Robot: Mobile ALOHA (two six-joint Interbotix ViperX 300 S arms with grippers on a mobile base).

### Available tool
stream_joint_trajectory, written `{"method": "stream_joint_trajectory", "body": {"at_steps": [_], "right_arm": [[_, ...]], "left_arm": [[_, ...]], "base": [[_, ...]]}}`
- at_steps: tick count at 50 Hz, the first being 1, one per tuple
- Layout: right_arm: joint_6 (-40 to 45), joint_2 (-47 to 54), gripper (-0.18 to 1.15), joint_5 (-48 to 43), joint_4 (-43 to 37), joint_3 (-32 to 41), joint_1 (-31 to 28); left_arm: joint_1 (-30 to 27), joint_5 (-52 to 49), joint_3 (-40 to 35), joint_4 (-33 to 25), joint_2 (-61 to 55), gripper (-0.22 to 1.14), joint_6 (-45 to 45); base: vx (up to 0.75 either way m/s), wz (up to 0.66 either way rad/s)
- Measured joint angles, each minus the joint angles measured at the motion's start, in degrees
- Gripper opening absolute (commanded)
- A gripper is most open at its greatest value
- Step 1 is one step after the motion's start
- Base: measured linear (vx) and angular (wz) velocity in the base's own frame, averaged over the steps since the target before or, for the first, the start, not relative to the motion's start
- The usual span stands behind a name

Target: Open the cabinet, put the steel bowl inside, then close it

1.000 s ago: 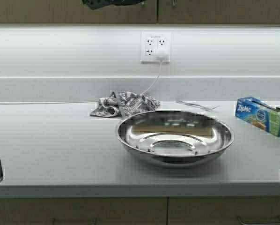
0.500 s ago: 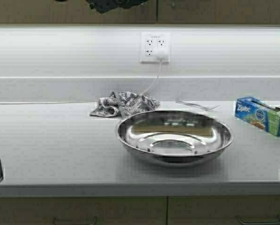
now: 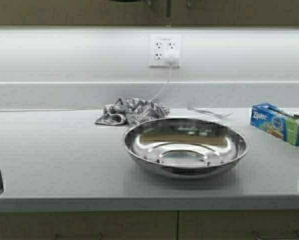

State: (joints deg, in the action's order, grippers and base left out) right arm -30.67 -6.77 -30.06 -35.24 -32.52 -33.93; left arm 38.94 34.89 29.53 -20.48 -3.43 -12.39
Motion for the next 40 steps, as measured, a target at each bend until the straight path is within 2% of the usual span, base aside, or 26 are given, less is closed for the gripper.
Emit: {"method": "stream_joint_trajectory", "body": {"at_steps": [6, 18, 30, 40], "right_arm": [[-0.4, -5.4, 0.08, 4.5, 0.1, -4.0, 0.0], [-0.9, -14.2, 0.08, 20.4, 2.0, -7.8, 2.7], [-0.7, -20.2, 0.08, 24.2, 4.2, -12.4, 4.6], [-0.7, -22.2, 0.08, 27.6, 5.4, -13.3, 7.1]], "left_arm": [[-0.6, -3.8, 5.3, 0.6, 5.6, 0.04, -1.0], [-3.2, -14.3, 13.0, 4.8, 16.2, 0.04, -1.1], [-6.2, -22.4, 19.3, 6.7, 26.2, 0.04, -1.1], [-9.8, -26.8, 22.1, 8.3, 31.8, 0.04, -1.1]], "base": [[-0.01, -0.01], [-0.03, -0.05], [-0.06, -0.06], [-0.1, -0.03]]}}
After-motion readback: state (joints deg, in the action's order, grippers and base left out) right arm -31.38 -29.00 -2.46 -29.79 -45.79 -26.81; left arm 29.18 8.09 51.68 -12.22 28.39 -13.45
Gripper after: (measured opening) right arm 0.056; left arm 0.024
